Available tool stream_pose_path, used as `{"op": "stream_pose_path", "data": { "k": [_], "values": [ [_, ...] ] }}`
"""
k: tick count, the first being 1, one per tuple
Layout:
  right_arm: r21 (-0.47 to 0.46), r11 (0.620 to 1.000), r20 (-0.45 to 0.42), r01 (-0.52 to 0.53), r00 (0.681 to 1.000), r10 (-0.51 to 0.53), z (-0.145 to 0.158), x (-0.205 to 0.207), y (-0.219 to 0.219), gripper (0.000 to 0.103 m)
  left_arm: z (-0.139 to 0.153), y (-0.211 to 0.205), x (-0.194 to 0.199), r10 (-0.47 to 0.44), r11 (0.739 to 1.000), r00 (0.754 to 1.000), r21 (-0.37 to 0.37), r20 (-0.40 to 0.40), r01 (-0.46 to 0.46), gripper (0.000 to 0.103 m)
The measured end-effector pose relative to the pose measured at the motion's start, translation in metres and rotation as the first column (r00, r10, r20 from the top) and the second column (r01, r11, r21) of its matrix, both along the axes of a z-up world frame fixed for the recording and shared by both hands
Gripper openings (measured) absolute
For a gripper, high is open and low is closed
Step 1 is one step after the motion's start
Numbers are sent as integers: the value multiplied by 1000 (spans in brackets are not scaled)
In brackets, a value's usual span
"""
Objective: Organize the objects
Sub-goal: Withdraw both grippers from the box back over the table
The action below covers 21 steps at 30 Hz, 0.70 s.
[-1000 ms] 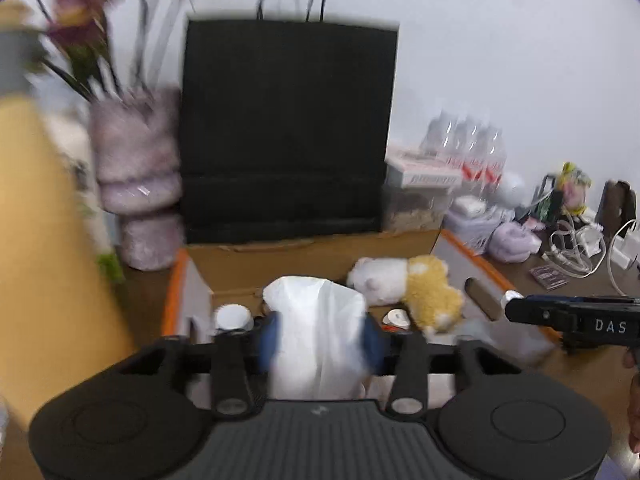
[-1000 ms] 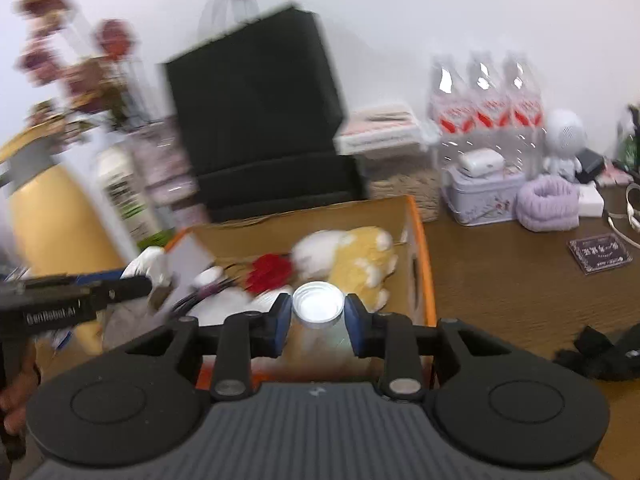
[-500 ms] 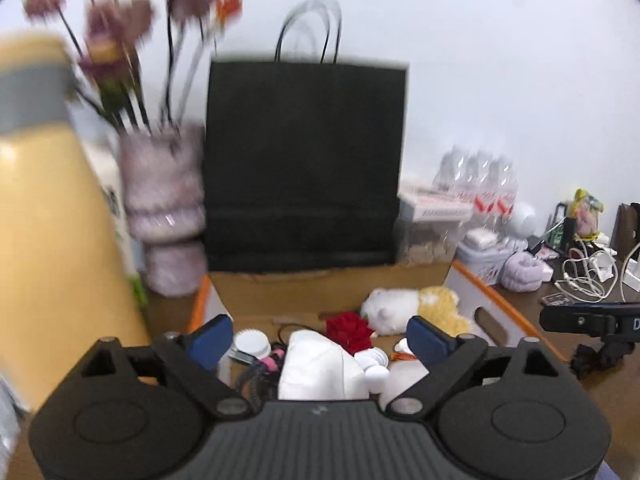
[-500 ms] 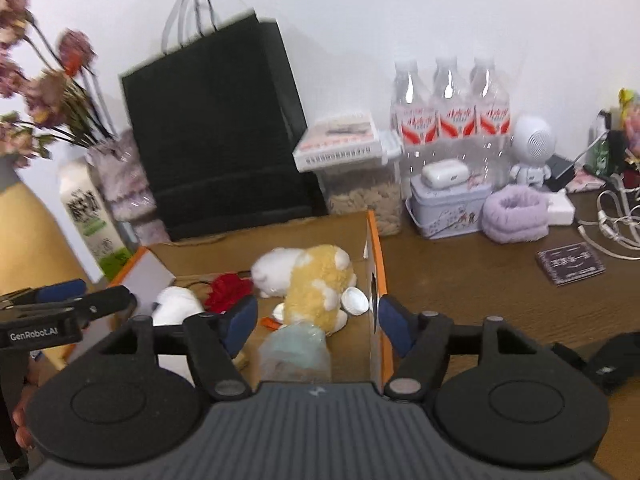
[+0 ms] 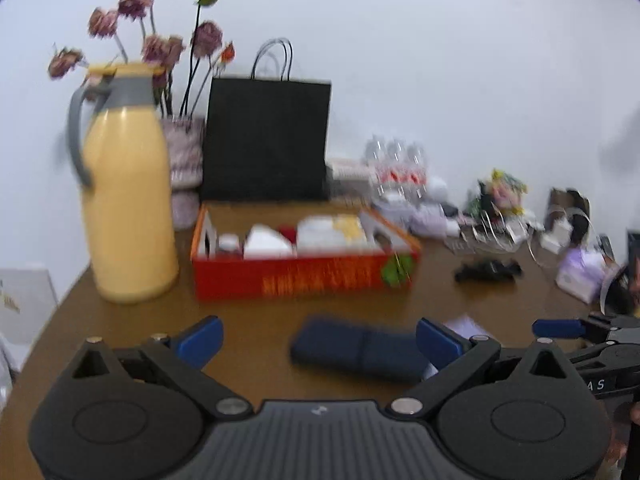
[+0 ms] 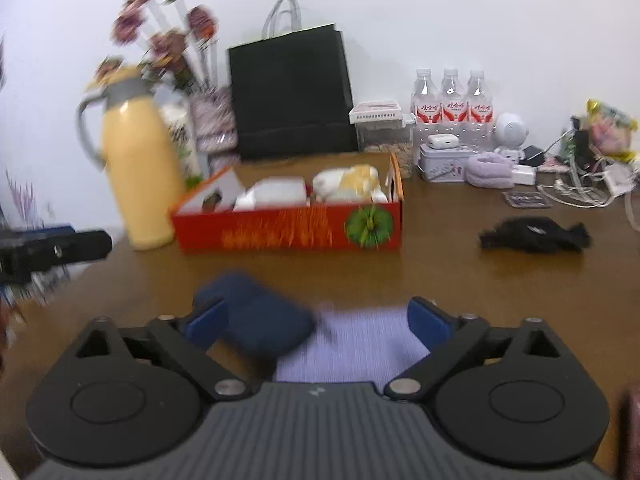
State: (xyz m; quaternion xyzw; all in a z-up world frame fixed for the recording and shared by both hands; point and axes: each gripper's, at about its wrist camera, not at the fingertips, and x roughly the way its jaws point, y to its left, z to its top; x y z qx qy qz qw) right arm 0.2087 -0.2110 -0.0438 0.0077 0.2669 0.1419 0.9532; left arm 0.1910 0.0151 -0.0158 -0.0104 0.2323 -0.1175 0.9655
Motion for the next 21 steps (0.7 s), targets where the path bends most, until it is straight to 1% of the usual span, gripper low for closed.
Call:
{"op": "stream_pose_path", "data": {
  "k": [2, 4, 5, 6, 9, 12, 15, 17, 19, 21],
  "values": [
    [-47, 999, -36, 17, 999, -19, -12, -28, -3, 101, -15, -1, -21, -20, 999, 998, 40, -52, 22, 103],
    [-86, 996, -59, 35, 997, -40, -19, -55, -6, 103, -28, 2, -38, -5, 996, 995, 85, -95, 13, 103],
    [-102, 994, -64, 37, 997, -43, -20, -70, -9, 103, -31, 5, -45, 9, 996, 995, 93, -103, 1, 103],
    [-114, 993, -65, 34, 997, -41, -22, -80, -9, 103, -32, 8, -51, 20, 996, 994, 90, -107, -10, 103],
    [-141, 989, -54, 38, 997, -46, -20, -103, -12, 103, -31, 19, -63, 67, 997, 991, 44, -113, -63, 103],
    [-144, 989, -30, 43, 998, -48, -16, -101, -10, 103, -30, 19, -64, 78, 997, 990, 22, -118, -76, 103],
    [-105, 994, -12, 29, 999, -31, -15, -95, -8, 103, -30, 10, -58, 39, 998, 995, 46, -93, -35, 103],
    [-66, 998, -12, 16, 1000, -17, -18, -88, -7, 103, -33, 5, -47, 1, 999, 997, 46, -74, 3, 103],
    [-45, 999, -17, 25, 1000, -26, -22, -76, -2, 103, -39, -1, -27, -16, 999, 997, 48, -81, 20, 103],
    [-28, 999, -21, 27, 999, -27, -24, -62, 5, 97, -41, -6, -3, -24, 998, 997, 51, -77, 28, 103]
  ]
}}
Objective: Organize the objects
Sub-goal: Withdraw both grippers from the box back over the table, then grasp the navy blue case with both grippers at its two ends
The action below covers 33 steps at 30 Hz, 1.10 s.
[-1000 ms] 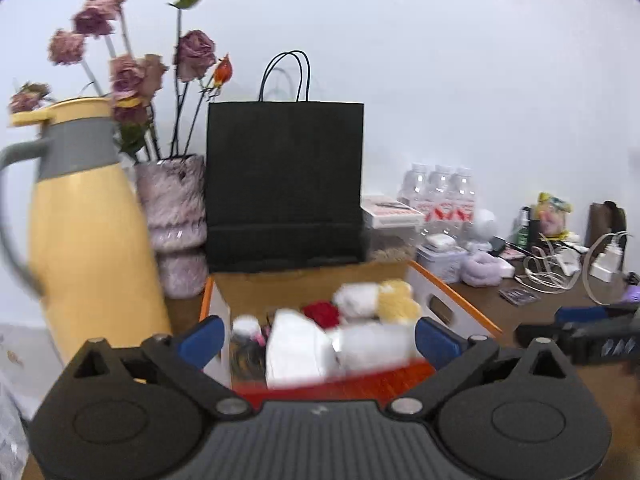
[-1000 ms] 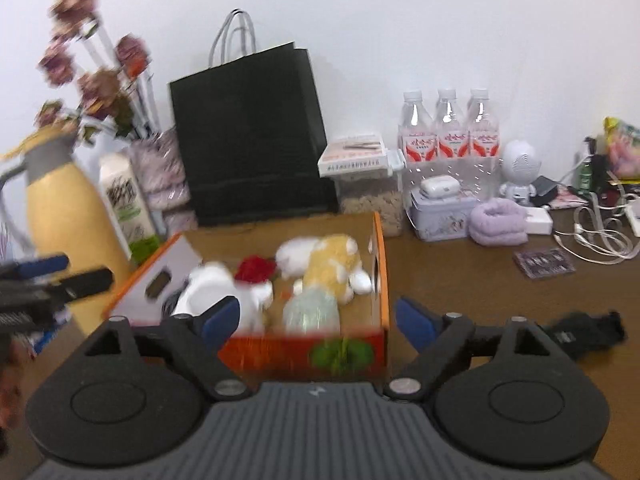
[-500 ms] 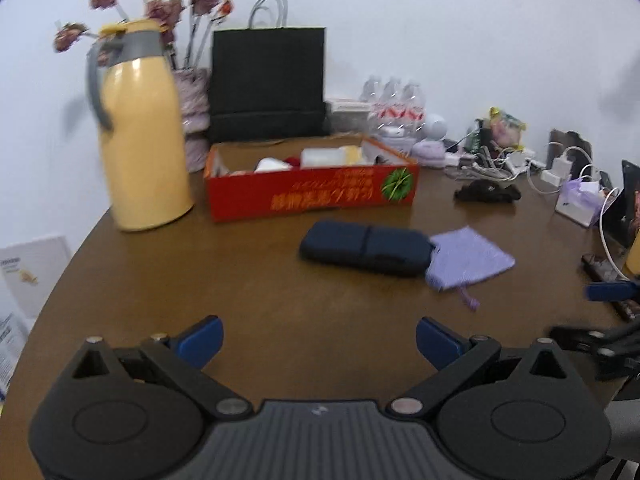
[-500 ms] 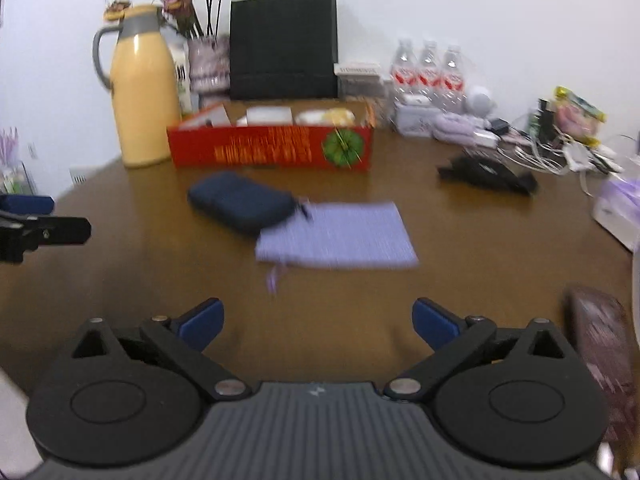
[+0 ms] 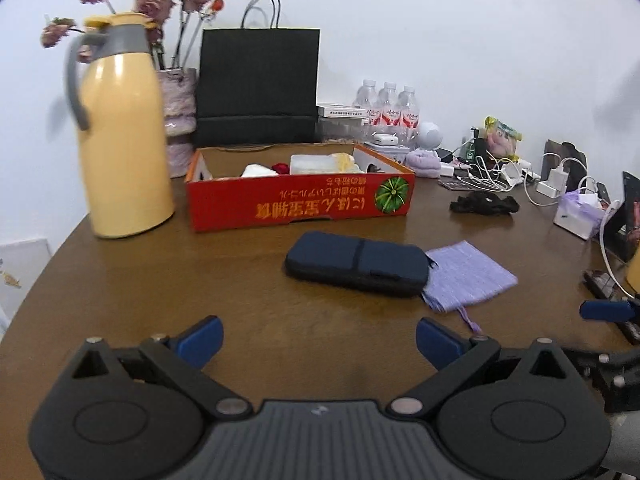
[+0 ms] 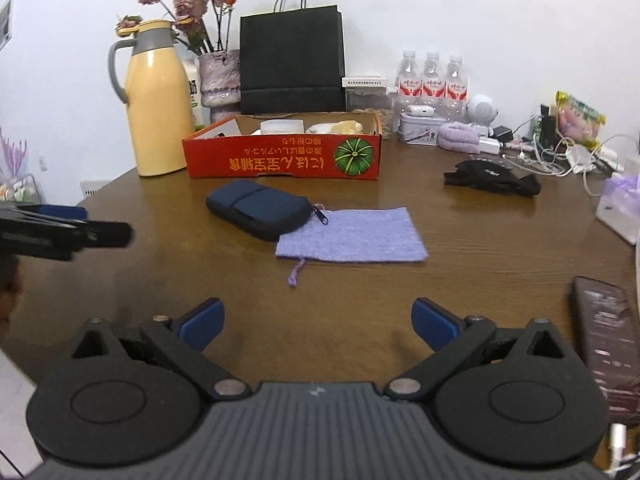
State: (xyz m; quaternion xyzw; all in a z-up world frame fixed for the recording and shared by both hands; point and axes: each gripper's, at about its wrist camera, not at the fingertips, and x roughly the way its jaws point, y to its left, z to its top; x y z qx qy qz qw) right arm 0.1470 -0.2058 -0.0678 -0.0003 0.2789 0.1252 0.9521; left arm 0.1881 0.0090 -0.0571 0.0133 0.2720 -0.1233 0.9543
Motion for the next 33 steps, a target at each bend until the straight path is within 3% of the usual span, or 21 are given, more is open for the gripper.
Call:
{"op": "stream_pose_path", "data": {
  "k": [3, 6, 8, 10, 14, 15, 19, 23, 28, 33],
  "values": [
    [74, 997, 12, -14, 1000, 13, 1, 26, 6, 85, 0, -6, 39, -32, 999, 999, -29, 41, 33, 103],
    [185, 983, -10, 14, 1000, -12, -3, 64, 7, 71, -4, -17, 82, -24, 1000, 997, -7, 68, 25, 101],
    [222, 974, -31, 46, 999, -40, -7, 86, 12, 68, -10, -21, 109, -28, 1000, 998, 5, 47, 28, 96],
    [243, 968, -67, 62, 997, -47, -12, 108, 17, 62, -17, -18, 132, -25, 999, 1000, -29, -5, 25, 91],
    [267, 960, -102, 80, 993, -55, -23, 132, 31, 58, -32, -1, 154, -52, 985, 992, -170, -113, 32, 56],
    [278, 957, -112, 86, 992, -57, -27, 136, 33, 58, -35, 3, 156, -63, 976, 989, -214, -136, 33, 52],
    [293, 951, -94, 95, 993, -71, -32, 139, 34, 59, -30, 2, 137, -24, 982, 989, -190, -145, -5, 46],
    [251, 966, -87, 59, 995, -38, -25, 128, 32, 47, -23, 3, 81, -7, 982, 988, -190, -154, -23, 43],
    [148, 988, -40, -40, 998, 46, -11, 80, 43, 47, -17, 8, 22, 29, 971, 981, -228, -192, -73, 43],
    [134, 985, -38, -108, 993, 114, -5, 40, 43, 47, -12, 11, -15, 32, 978, 981, -194, -192, -70, 43]
  ]
}}
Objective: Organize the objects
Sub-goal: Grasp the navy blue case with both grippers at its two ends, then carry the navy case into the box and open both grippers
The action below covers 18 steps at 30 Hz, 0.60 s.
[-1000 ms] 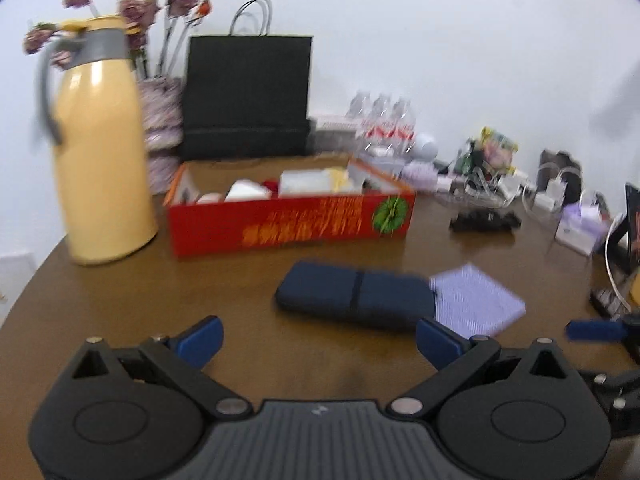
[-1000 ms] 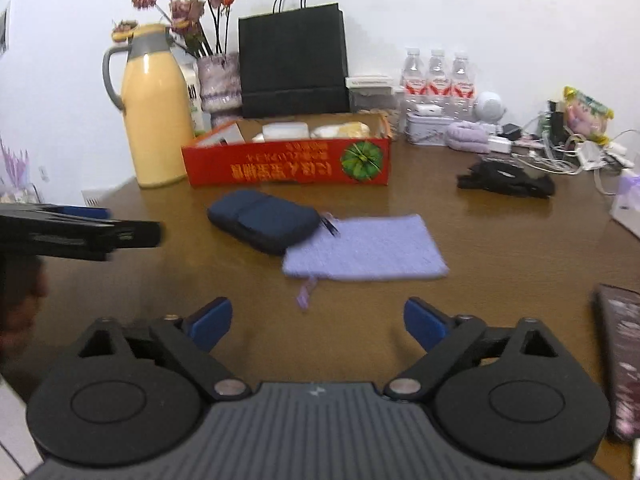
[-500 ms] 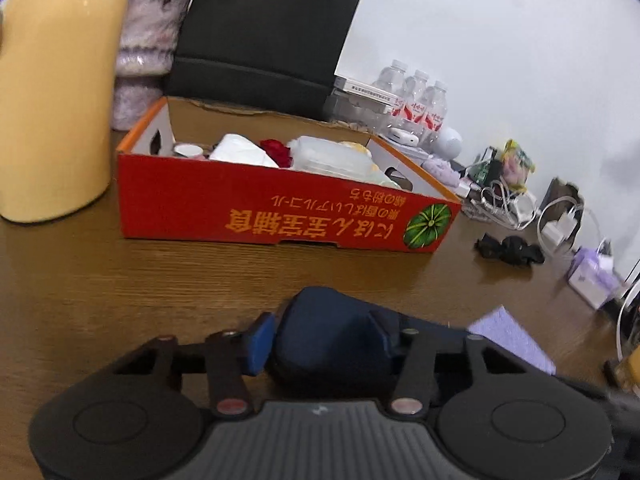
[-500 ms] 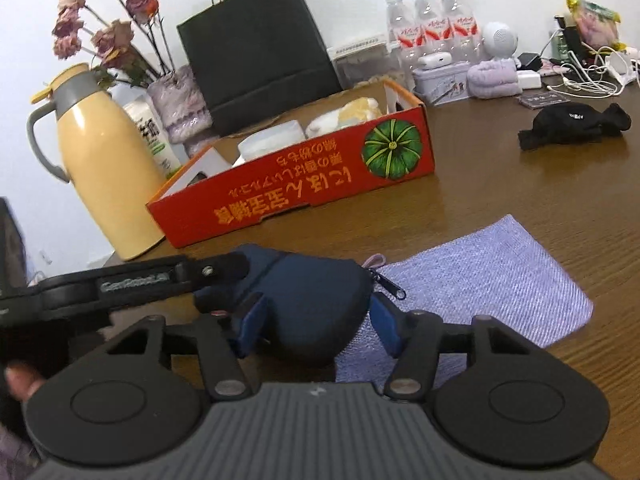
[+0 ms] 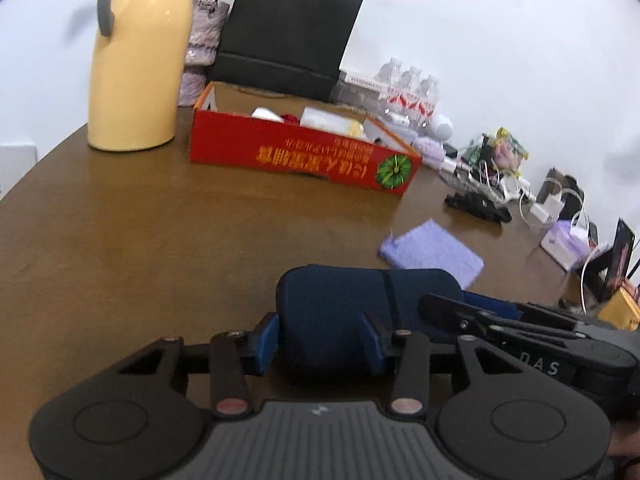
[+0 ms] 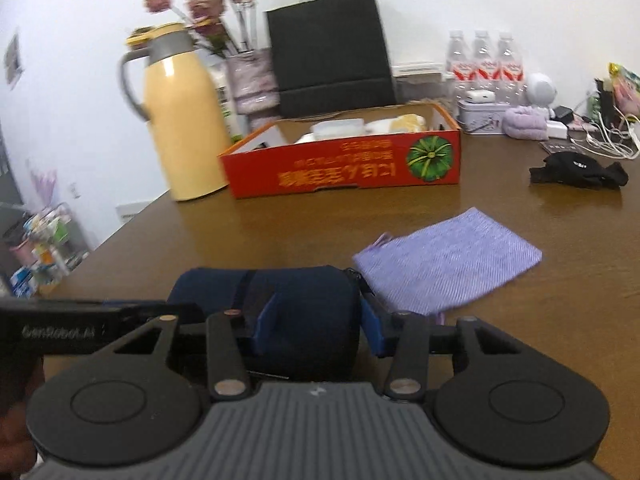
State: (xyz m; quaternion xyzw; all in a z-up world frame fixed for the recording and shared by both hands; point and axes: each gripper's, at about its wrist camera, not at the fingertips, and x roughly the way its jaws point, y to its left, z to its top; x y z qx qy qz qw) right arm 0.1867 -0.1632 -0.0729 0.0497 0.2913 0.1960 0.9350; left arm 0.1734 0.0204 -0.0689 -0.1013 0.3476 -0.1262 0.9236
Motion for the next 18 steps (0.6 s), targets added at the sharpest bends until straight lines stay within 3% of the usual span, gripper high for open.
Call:
{"op": "stream_pose_path", "data": {
  "k": [4, 8, 11, 13, 14, 15, 16, 18],
  "values": [
    [28, 999, -52, -32, 998, 33, -12, -9, -8, 48, -7, 1, -15, 3, 1000, 1000, -14, -13, -4, 45],
    [60, 998, -52, -5, 999, 8, -12, -13, -19, 52, -9, 5, -17, -1, 999, 1000, -35, 11, 1, 76],
    [79, 997, -60, 8, 998, -3, -12, -12, -22, 54, -17, 8, -10, 12, 1000, 1000, -20, 7, -12, 77],
    [128, 992, -93, 7, 996, 5, -19, -8, -24, 54, -19, 10, -7, 2, 1000, 1000, -32, 27, -1, 71],
    [183, 983, -95, 10, 995, 8, -24, -7, -27, 53, -20, 10, -6, -18, 999, 999, -48, 32, 19, 53],
    [228, 974, -99, 7, 995, 16, -27, -5, -30, 52, -21, 10, -5, -37, 995, 999, -88, 33, 40, 46],
    [240, 971, -102, 22, 995, 2, -28, -3, -31, 51, -22, 9, -4, -13, 995, 999, -94, 33, 16, 46],
    [205, 978, -116, 51, 993, -27, -23, 3, -29, 38, -20, 2, -5, -3, 998, 998, -66, 60, 6, 37]
  ]
}}
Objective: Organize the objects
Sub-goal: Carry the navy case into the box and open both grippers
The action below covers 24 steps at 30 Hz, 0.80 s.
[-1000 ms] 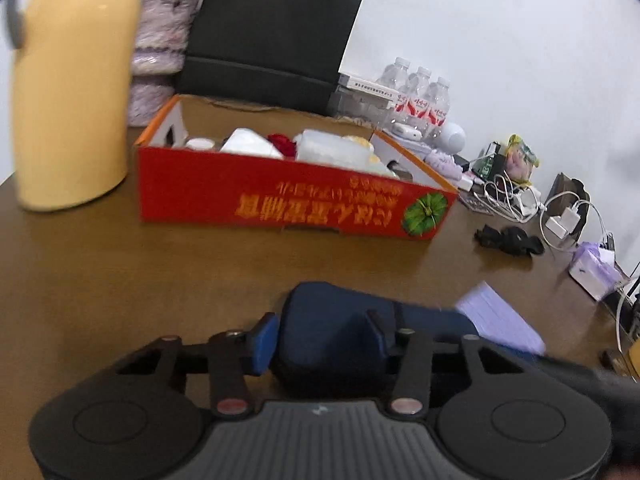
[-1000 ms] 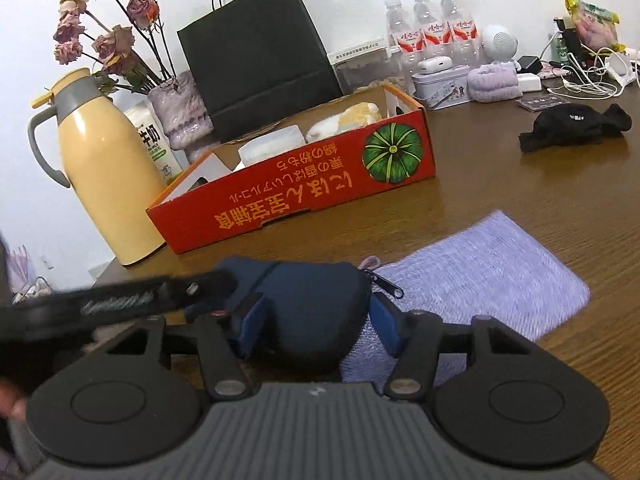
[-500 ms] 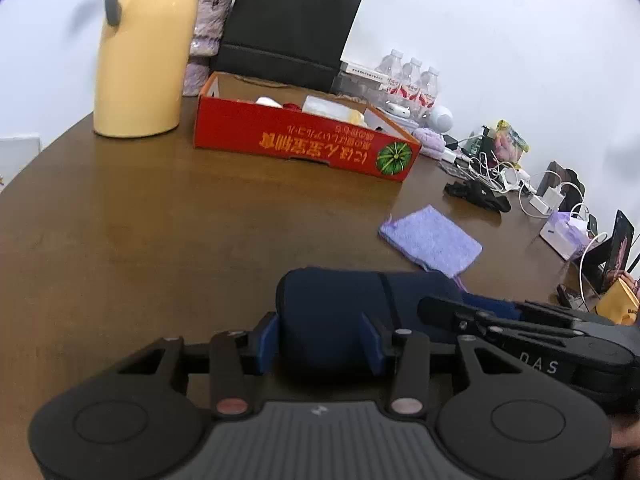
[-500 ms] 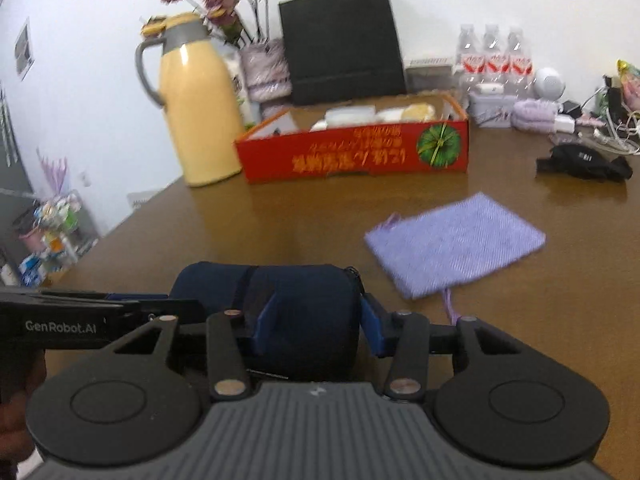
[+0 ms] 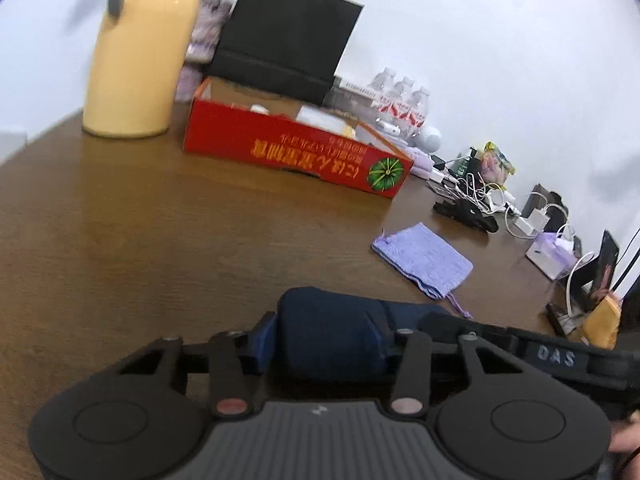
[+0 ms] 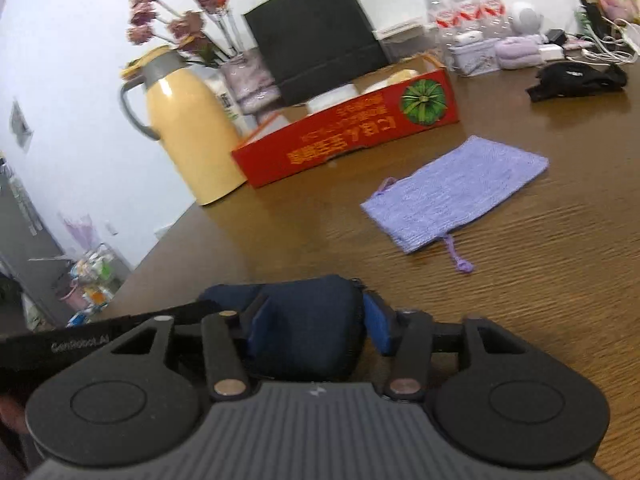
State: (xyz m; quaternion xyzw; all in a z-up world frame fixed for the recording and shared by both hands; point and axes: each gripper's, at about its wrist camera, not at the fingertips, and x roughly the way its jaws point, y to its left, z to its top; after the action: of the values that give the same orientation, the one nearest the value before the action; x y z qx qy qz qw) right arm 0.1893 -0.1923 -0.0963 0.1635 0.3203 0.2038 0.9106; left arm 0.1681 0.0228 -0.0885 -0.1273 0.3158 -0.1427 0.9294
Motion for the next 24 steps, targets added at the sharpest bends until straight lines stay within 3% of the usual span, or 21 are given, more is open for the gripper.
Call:
{"op": "stream_pose_path", "data": {
  "k": [2, 4, 6, 9, 12, 18, 20, 24],
  "values": [
    [-50, 998, 20, 26, 999, -25, 8, 0, 2, 35, 9, 0, 2, -5, 1000, 999, -25, 32, 6, 29],
    [-74, 996, 86, 54, 995, -47, 25, 1, 0, 35, 28, 5, 14, -40, 997, 994, -66, 98, 47, 28],
    [-65, 996, 160, 61, 986, -50, 53, 14, -2, 35, 54, 5, 32, -53, 996, 981, -61, 186, 65, 28],
    [-92, 993, 284, 80, 957, -51, 100, 52, 4, 35, 94, 7, 73, -48, 997, 953, -49, 298, 65, 28],
    [-81, 994, 350, 75, 936, -42, 139, 110, 12, 35, 122, 12, 129, -20, 999, 936, -39, 352, 36, 28],
    [-68, 998, 288, 14, 957, 6, 169, 245, 41, 35, 135, 28, 243, 44, 999, 925, -17, 378, -41, 28],
    [-106, 994, 245, -5, 969, 31, 165, 286, 60, 35, 126, 40, 276, 66, 998, 936, -24, 345, -62, 28],
    [-88, 995, 97, -41, 994, 50, 131, 351, 83, 35, 90, 53, 327, 116, 993, 966, -32, 233, -112, 27]
  ]
}}
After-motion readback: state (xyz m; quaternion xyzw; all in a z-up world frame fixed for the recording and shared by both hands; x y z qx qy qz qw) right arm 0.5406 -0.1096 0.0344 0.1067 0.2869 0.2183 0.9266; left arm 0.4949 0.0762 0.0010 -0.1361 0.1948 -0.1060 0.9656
